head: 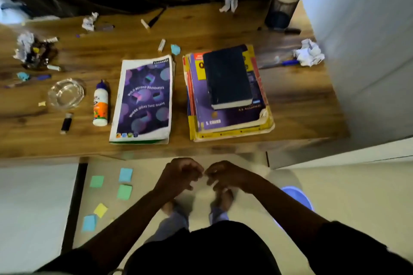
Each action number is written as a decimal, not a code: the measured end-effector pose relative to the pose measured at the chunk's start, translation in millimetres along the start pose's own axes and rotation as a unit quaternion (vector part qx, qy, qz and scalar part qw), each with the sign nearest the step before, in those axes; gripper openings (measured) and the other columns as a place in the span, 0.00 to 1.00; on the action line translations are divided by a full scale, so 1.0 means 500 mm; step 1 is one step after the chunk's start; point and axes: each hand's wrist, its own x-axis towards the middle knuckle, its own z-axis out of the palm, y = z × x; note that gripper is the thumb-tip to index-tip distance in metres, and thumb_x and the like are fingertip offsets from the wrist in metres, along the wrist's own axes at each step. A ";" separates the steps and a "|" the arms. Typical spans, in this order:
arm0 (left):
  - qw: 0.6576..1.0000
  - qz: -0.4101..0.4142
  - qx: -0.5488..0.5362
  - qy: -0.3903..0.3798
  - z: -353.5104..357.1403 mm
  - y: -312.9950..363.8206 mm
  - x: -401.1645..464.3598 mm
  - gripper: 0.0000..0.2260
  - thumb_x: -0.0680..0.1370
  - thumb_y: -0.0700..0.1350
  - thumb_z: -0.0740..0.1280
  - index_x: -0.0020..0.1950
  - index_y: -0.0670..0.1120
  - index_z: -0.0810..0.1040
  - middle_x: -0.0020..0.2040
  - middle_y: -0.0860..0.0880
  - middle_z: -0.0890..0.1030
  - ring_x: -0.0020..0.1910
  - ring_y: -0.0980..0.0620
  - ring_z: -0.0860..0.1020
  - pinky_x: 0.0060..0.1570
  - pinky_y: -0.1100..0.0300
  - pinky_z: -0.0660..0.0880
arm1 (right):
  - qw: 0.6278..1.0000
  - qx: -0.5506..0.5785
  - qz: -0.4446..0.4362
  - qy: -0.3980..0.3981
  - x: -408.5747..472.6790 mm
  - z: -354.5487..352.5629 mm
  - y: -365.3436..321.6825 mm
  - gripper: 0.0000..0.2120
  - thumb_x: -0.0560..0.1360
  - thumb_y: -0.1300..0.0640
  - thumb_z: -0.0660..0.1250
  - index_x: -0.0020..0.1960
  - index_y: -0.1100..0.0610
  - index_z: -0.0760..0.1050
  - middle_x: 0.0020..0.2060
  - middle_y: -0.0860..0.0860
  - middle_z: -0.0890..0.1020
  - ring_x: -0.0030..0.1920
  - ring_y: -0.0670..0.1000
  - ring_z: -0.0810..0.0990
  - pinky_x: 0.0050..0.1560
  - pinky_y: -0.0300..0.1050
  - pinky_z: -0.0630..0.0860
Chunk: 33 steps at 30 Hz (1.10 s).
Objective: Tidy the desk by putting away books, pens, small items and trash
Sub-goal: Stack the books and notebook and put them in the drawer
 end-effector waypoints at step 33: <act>0.728 0.354 0.507 0.297 -0.042 -0.134 -0.058 0.24 0.74 0.47 0.69 0.70 0.48 0.75 0.66 0.45 0.74 0.66 0.41 0.72 0.62 0.45 0.68 | 0.794 0.560 -0.048 0.230 0.043 0.061 0.070 0.17 0.74 0.70 0.59 0.58 0.56 0.74 0.55 0.56 0.80 0.57 0.58 0.80 0.49 0.52 0.76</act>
